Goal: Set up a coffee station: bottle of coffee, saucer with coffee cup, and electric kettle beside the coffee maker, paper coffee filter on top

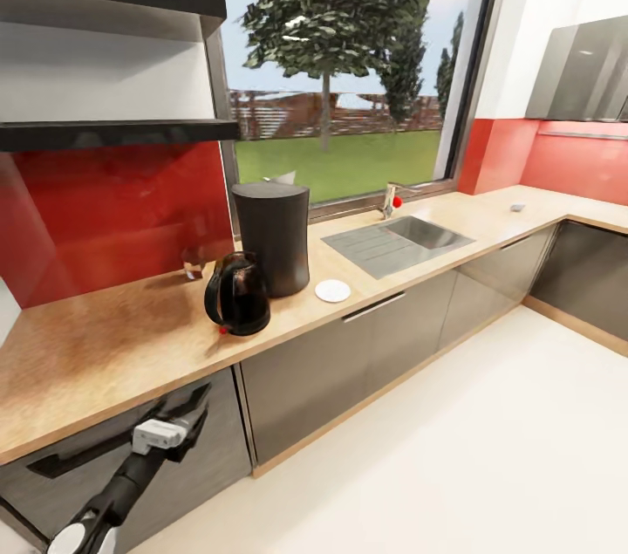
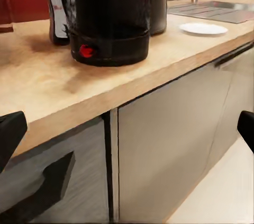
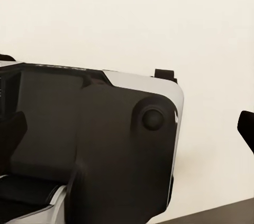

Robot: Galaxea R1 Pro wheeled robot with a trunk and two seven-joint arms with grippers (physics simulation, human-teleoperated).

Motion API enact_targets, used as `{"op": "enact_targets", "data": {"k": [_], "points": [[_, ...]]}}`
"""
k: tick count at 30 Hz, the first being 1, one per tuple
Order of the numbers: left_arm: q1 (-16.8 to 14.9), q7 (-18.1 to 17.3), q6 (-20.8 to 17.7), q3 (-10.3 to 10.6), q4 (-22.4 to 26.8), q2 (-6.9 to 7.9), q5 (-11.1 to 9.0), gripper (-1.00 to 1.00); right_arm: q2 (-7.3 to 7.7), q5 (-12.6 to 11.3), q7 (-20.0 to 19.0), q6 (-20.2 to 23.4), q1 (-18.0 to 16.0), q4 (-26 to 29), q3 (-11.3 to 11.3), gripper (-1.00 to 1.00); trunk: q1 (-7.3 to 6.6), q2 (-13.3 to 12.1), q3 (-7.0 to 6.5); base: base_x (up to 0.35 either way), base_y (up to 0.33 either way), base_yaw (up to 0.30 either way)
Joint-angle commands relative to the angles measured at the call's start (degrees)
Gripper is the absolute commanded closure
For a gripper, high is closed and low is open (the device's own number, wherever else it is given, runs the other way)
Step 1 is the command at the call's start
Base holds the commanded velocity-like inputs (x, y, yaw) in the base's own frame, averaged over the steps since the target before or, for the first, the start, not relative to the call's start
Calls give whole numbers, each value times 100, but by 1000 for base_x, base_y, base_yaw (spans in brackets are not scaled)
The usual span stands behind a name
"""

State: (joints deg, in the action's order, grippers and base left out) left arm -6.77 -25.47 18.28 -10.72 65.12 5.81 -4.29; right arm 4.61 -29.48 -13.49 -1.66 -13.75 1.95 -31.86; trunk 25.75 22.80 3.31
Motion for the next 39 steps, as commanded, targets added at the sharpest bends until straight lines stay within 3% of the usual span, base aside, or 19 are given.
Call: {"op": "enact_targets", "data": {"k": [1, 4, 7, 11, 18, 19, 20, 23, 26, 27, 31, 39], "points": [[71, -51, 63, -8, -4, -1, -133, -100, 0, -57, -22, -18, -5, -4, -48, -100, 4, 12, 12, 0, 0, 0], [483, -74, 467, -9, -7, 2, -528, -100, -2, -57, -22, -20, -5, -2, -48, -100, 4, 12, 12, 0, 0, 0], [772, -89, 630, -3, -25, 6, -661, -100, -3, -57, -22, -23, -5, -2, -48, -100, 4, 12, 12, 0, 0, 0], [996, -96, 697, -1, -354, 8, -682, -100, -3, -57, -22, -26, -5, -1, -43, -100, 4, 12, 12, 0, 0, 0], [1111, -59, 697, -13, -1503, 92, -652, -100, -3, -63, -26, -20, -5, -1, -33, -100, 4, 12, 12, 0, 0, 0], [1116, -54, 691, -13, -1736, 124, -636, -100, -3, -64, -24, -19, -5, -1, -32, -100, 4, 12, 12, 0, 0, 0], [1123, -35, 657, -10, -2481, 291, -550, -100, 2, -66, -29, -19, -5, -1, -25, -100, 4, 12, 12, 0, 0, 0], [1123, 112, 628, -15, -3344, 490, -534, -100, 4, -66, -26, -19, -5, -6, -17, -100, 4, 12, 12, 0, 0, 0], [1106, 664, 642, 28, -4697, 565, -514, -100, 5, -66, -23, -19, -5, -9, -17, -100, 4, 12, 12, 0, 0, -28], [1101, 1130, 640, 75, -5232, 541, -496, -100, 5, -66, -23, -19, -5, -10, -19, -100, 4, 12, 12, 0, 0, -231], [1099, 1409, 633, 83, -5480, 525, -386, -100, 13, -66, -17, -19, -5, -17, -14, -100, 4, 12, 12, 0, 0, -267], [1100, 1541, 405, 98, -6114, 529, 405, -100, 21, -76, 165, -22, -5, -15, 3, -100, 4, 12, 12, 0, 0, -296]]}}
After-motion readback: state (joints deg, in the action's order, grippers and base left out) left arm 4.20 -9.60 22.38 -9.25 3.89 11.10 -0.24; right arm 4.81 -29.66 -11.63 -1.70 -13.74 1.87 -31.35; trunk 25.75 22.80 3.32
